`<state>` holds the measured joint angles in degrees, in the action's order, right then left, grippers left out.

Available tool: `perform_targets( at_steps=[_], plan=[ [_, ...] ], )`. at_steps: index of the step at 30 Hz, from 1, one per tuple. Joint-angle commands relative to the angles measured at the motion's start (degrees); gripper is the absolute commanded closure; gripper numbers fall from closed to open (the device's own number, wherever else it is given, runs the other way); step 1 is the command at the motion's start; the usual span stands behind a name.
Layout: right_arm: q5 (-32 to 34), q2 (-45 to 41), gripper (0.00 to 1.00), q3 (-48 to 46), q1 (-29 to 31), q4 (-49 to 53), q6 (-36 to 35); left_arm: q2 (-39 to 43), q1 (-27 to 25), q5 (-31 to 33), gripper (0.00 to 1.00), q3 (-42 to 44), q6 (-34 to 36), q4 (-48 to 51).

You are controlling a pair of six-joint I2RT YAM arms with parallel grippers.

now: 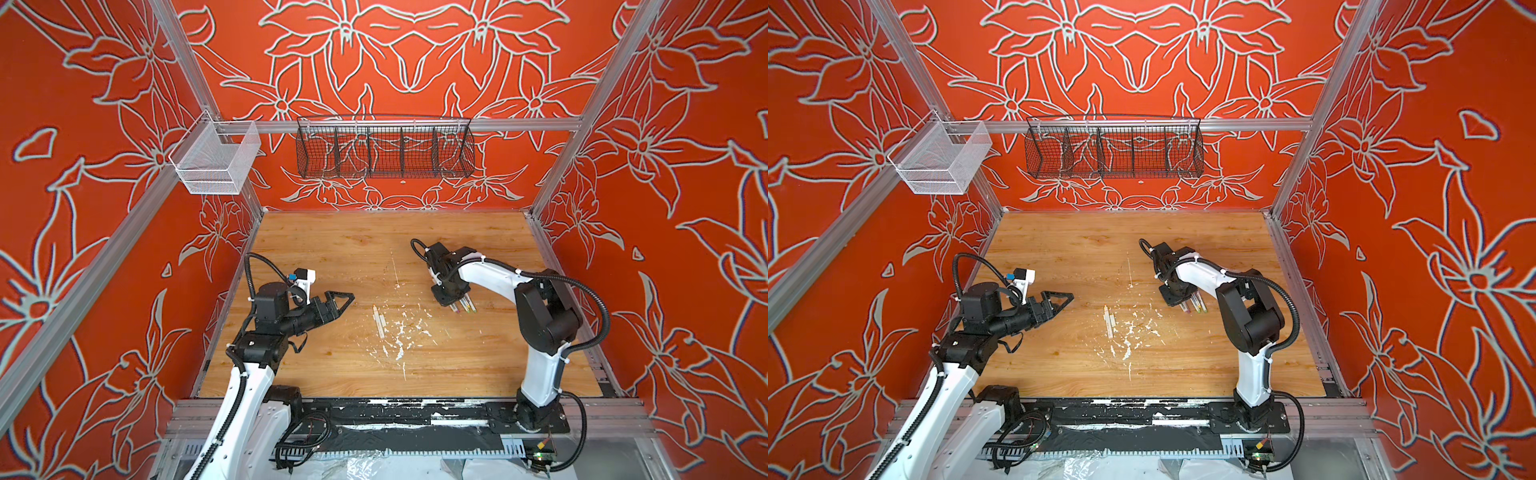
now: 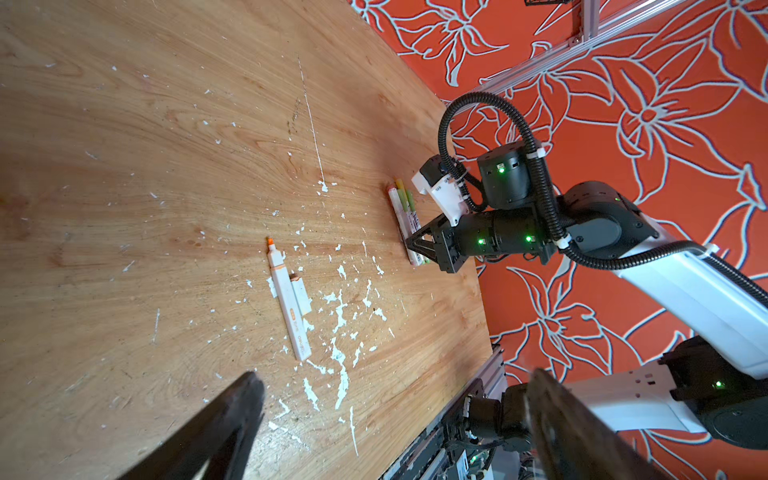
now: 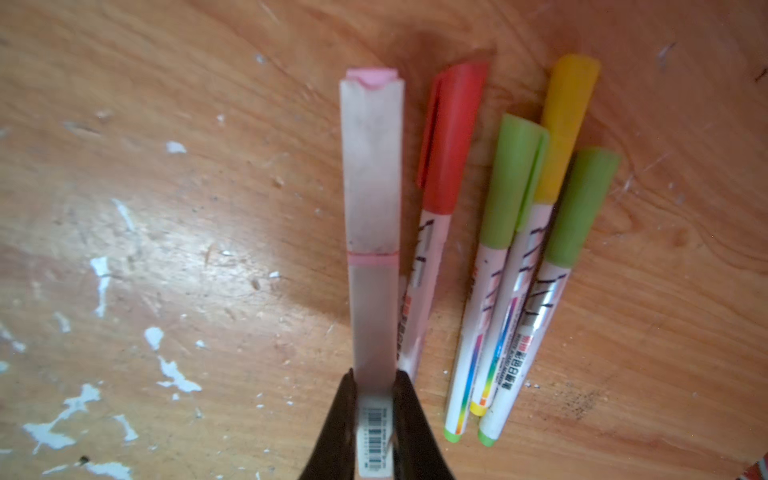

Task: Insert the pens into the pen caps
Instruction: 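Lower the pink-capped marker beside the other capped markers and open the right gripper, then move the right gripper over the orange-tipped white marker and its loose cap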

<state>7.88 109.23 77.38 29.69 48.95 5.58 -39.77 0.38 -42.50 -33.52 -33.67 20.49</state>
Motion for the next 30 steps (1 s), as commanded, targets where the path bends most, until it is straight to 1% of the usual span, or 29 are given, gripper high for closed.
perform_targets(
  at_steps=[1, 3, 7, 10, 13, 15, 17, 19, 22, 24, 27, 30],
  plan=[
    [2.1, 1.0, 0.94, -0.1, -0.3, 1.9, 0.4, 0.0, 0.3, -0.5, 0.03, 0.8, -0.1, -1.1],
    [2.4, 0.9, 0.88, 0.0, -0.4, 1.9, 0.2, -0.1, 0.3, -0.6, 0.03, 0.8, -0.1, -1.1],
    [2.5, 1.1, 0.71, 0.8, -0.6, 2.6, 0.0, -0.1, 0.3, -0.7, 0.03, 0.9, -0.2, -1.3],
    [2.7, 1.1, 0.63, 1.5, -0.4, 3.3, -0.1, -0.1, 0.3, -0.7, 0.03, 0.9, -0.2, -1.3],
    [2.2, 0.5, 0.6, 2.3, -0.4, 4.0, 0.0, -0.1, 0.3, -0.7, 0.03, 0.9, -0.2, -1.3],
    [0.2, -0.7, 0.58, 2.4, 0.0, 3.6, -0.4, 0.0, 0.3, -0.7, 0.03, 1.0, -0.2, -1.4],
    [-4.4, -2.5, 0.57, 1.8, 1.3, 2.1, -2.1, 0.0, 0.3, -0.6, 0.03, 1.0, -0.2, -1.4],
    [-11.6, -4.6, 0.56, 0.5, 3.1, -0.7, -4.1, 0.2, 0.3, -0.2, 0.03, 1.0, -0.3, -1.3],
    [-20.3, -6.6, 0.53, -0.8, 6.4, -4.4, -4.7, 0.4, 0.3, 0.4, 0.03, 1.1, -0.2, -1.0],
    [-21.6, -7.2, 0.53, -1.0, 9.4, -6.4, -3.8, 0.6, 0.3, 0.8, 0.03, 1.1, -0.1, -0.9],
    [-21.9, -6.5, 0.53, -0.4, 14.1, -8.4, -2.0, 1.1, 0.3, 2.1, 0.03, 0.8, 0.1, 0.0],
    [-23.5, -4.9, 0.53, 0.1, 17.5, -10.5, 1.5, 3.1, 0.3, 6.8, 0.03, 0.1, 1.1, 2.7]
  ],
)
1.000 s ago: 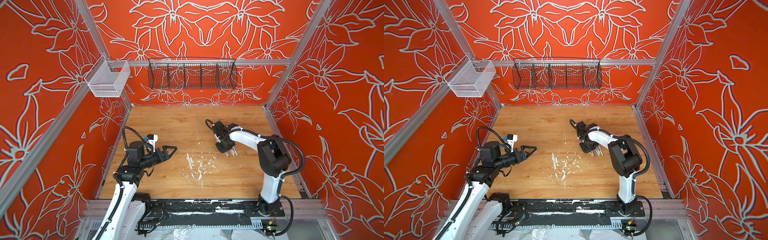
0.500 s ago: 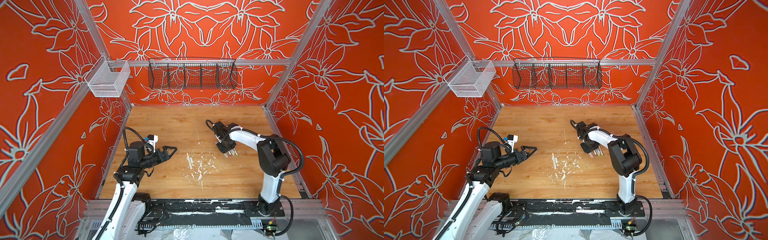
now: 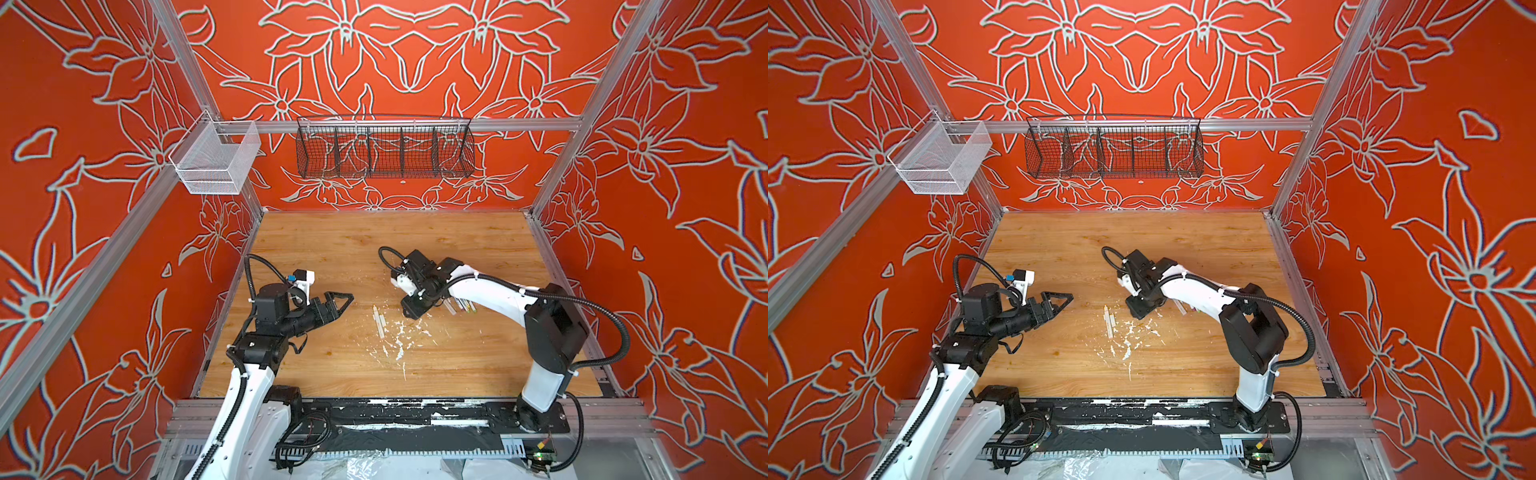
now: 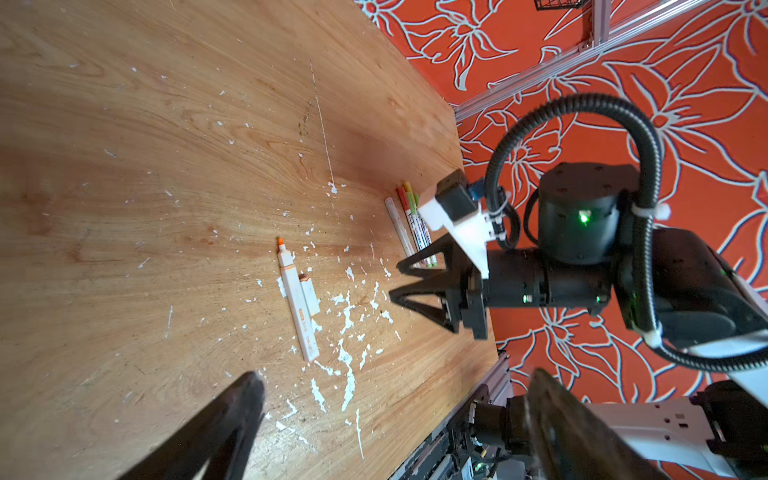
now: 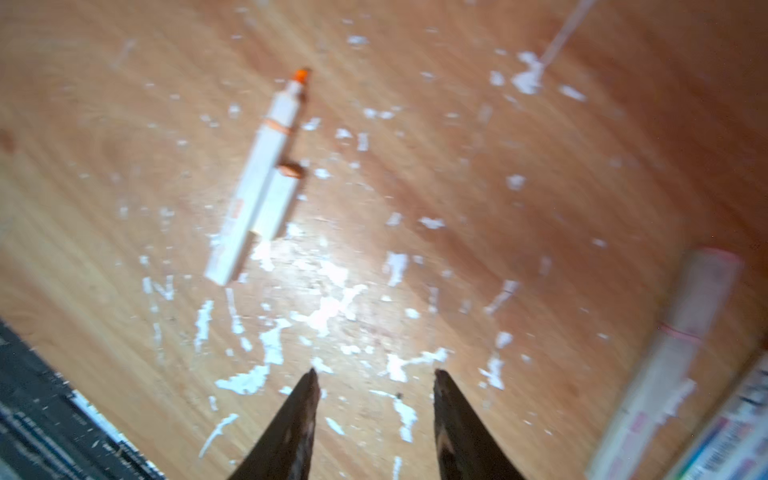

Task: Insert the pens into the pen caps
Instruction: 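Move the right gripper over the orange-tipped white marker and its loose cap, then close the right gripper on the orange-tipped marker body and lift it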

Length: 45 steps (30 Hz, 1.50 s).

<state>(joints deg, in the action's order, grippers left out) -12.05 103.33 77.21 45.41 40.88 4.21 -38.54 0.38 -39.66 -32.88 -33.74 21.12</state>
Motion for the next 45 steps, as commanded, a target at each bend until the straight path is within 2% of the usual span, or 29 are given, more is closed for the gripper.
perform_targets(
  at_steps=[1, 6, 15, 27, 35, 38, 45],
  plan=[
    [-4.0, 1.4, 0.53, 0.2, 2.8, -3.1, 4.0, 3.0, 0.3, 6.0, 0.03, -0.7, 1.4, 2.9],
    [-4.5, 3.7, 0.53, -0.2, 5.5, -5.4, 8.5, 7.9, 0.3, 11.9, 0.03, -0.5, 1.6, 4.8],
    [-3.2, 10.8, 0.53, 3.9, 8.6, -5.2, 12.4, 12.6, 0.4, 19.7, 0.03, -1.0, 1.8, 7.9],
    [2.4, 17.2, 0.55, 11.4, 10.7, -1.8, 13.4, 14.0, 0.5, 21.0, 0.03, -1.1, 1.8, 8.4],
    [8.6, 21.9, 0.7, 16.9, 11.8, 4.6, 13.3, 14.7, 0.6, 21.4, 0.03, -1.1, 1.7, 8.5],
    [8.9, 21.9, 0.8, 16.5, 12.2, 4.8, 13.4, 14.5, 0.6, 21.3, 0.03, -1.1, 1.8, 8.4],
    [7.4, 19.3, 0.89, 12.4, 12.2, 2.8, 13.6, 14.7, 1.0, 21.5, 0.03, -1.2, 1.9, 8.5]
  ],
)
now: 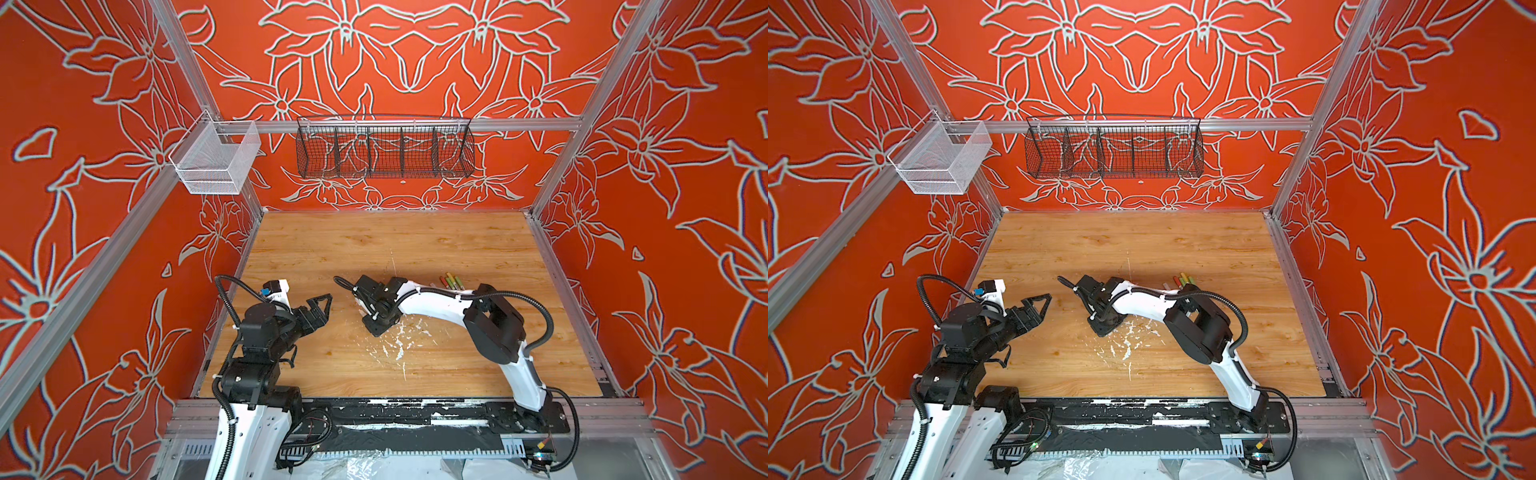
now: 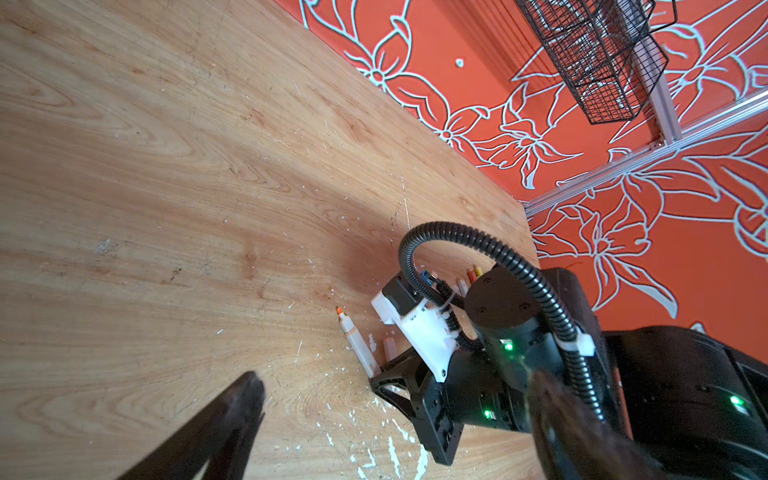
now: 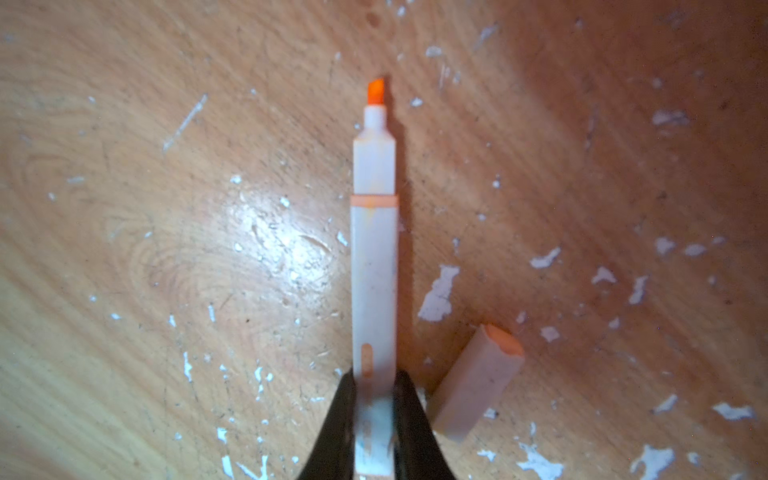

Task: Insert the pens into the pen caps
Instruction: 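Close the right gripper on the orange-tipped marker body and lift it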

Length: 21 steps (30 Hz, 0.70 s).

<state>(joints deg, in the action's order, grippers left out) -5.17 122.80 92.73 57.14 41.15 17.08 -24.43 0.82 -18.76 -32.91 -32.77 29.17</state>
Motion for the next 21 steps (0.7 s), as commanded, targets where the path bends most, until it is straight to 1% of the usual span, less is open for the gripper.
perform_targets(
  at_steps=[1, 5, 8, 10, 12, 14, 18, 21],
  plan=[
    [0.4, -1.2, 0.9, -4.3, 0.5, 1.7, 0.6, 0.6, 0.6, 0.6, 0.03, -1.1, 0.8, 0.5],
    [-1.4, -7.6, 0.91, -10.6, 0.3, -2.9, -0.2, 0.2, 0.5, -0.2, 0.03, -0.9, 0.8, 0.1],
    [-1.5, -10.2, 0.91, -12.9, -0.3, -1.7, -0.9, -0.7, 0.7, -1.1, 0.03, -0.9, 0.9, -0.3],
    [-2.0, -12.0, 0.91, -14.7, -0.3, -1.9, -2.1, -1.4, 0.8, -1.6, 0.03, -0.9, 0.9, -0.5],
    [-4.0, -14.7, 0.92, -17.7, -0.3, -4.0, -4.1, -1.9, 0.8, -2.3, 0.03, -0.8, 0.9, -1.0],
    [-4.7, -17.4, 0.92, -20.5, -0.3, -5.6, -5.5, -3.0, 0.8, -4.7, 0.03, -0.3, 0.6, -2.4],
    [-3.9, -20.4, 0.93, -22.6, -1.5, -3.8, -7.1, -9.4, 0.8, -10.1, 0.0, 0.1, -0.1, -5.0],
    [-3.6, -22.4, 0.93, -24.1, -3.0, -3.3, -7.5, -16.0, 0.6, -14.7, 0.05, -0.4, -0.4, -6.6]
  ],
)
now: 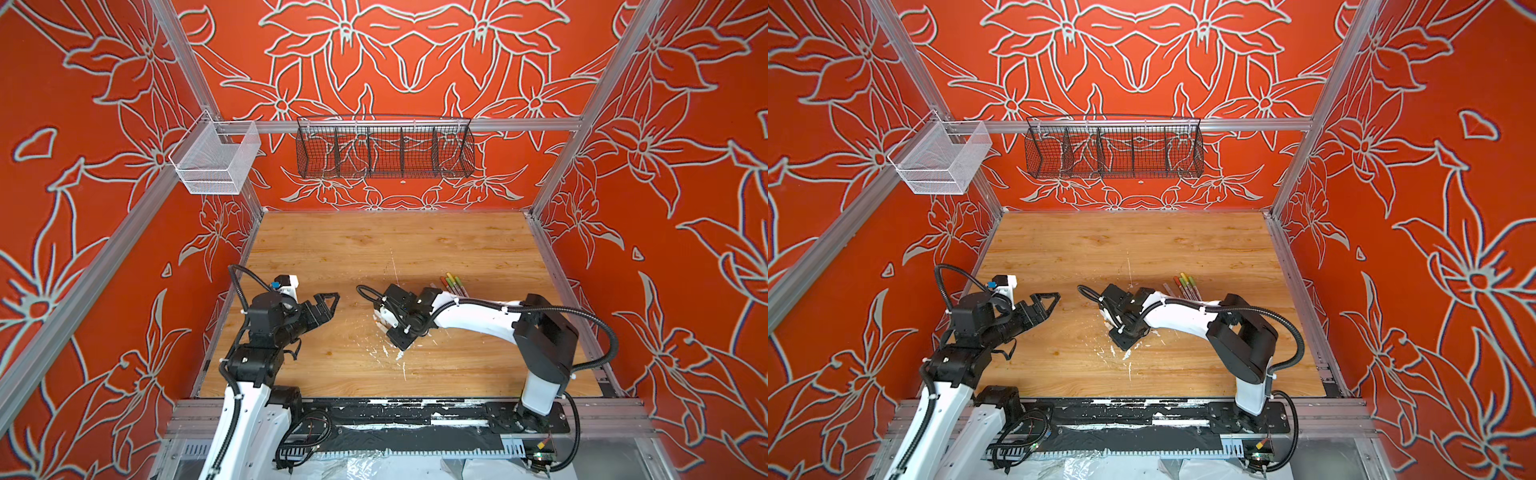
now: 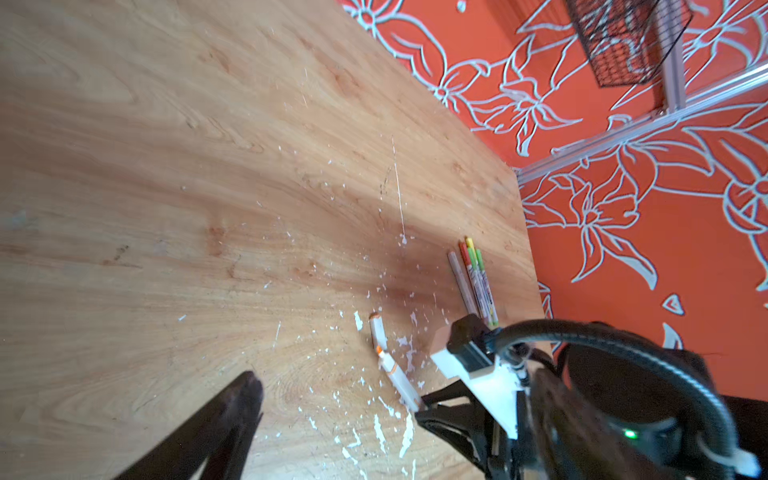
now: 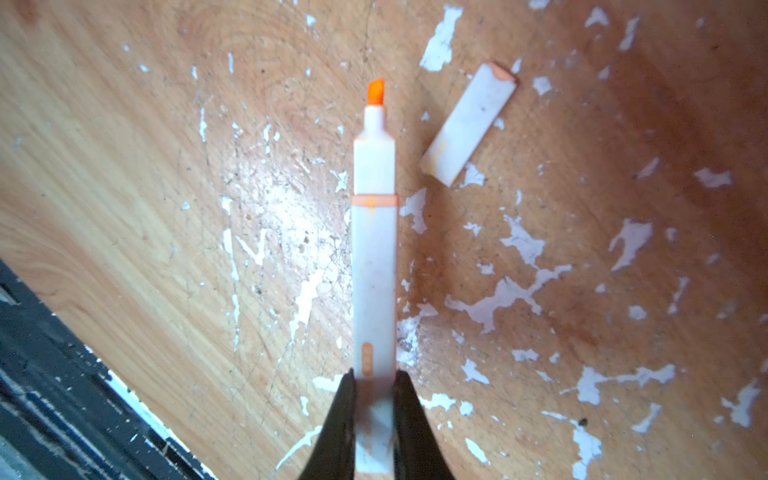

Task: Insert the pens into the pen caps
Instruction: 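Close the right gripper on the orange-tipped marker body and lift it, then lower the left gripper to the orange-ended cap while the right gripper raises the marker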

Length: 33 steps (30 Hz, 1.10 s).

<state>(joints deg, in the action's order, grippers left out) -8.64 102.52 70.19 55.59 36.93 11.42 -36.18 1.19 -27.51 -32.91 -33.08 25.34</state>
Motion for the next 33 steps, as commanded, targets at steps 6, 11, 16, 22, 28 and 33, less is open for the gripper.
perform_targets(
  at_steps=[6, 11, 16, 22, 28, 33],
  plan=[
    [-0.5, -4.8, 0.93, -3.3, -4.0, 1.4, -2.7, -14.0, -4.3, -3.4, 0.1, -2.6, 0.5, -2.5],
    [-3.9, -3.6, 0.94, -3.2, -4.3, 1.3, -3.9, -19.3, -9.2, 0.0, 0.08, -4.4, -0.4, -4.9],
    [-8.6, -2.5, 0.94, -3.3, -3.3, 1.5, -6.5, -19.6, -9.2, 3.3, 0.05, -5.3, -2.0, -6.7],
    [-9.4, 1.2, 0.95, -1.7, -2.3, 3.4, -7.1, -19.9, -9.2, 4.9, 0.03, -7.2, -1.1, -6.0],
    [-6.2, 4.3, 0.96, -0.3, -2.6, 4.5, -3.0, -22.4, -9.2, 4.4, 0.03, -7.5, -0.9, -5.9],
    [-2.9, 5.9, 0.96, -0.2, -3.4, 5.8, 0.5, -24.0, -9.1, 3.7, 0.03, -7.7, -0.1, -5.9]
  ],
)
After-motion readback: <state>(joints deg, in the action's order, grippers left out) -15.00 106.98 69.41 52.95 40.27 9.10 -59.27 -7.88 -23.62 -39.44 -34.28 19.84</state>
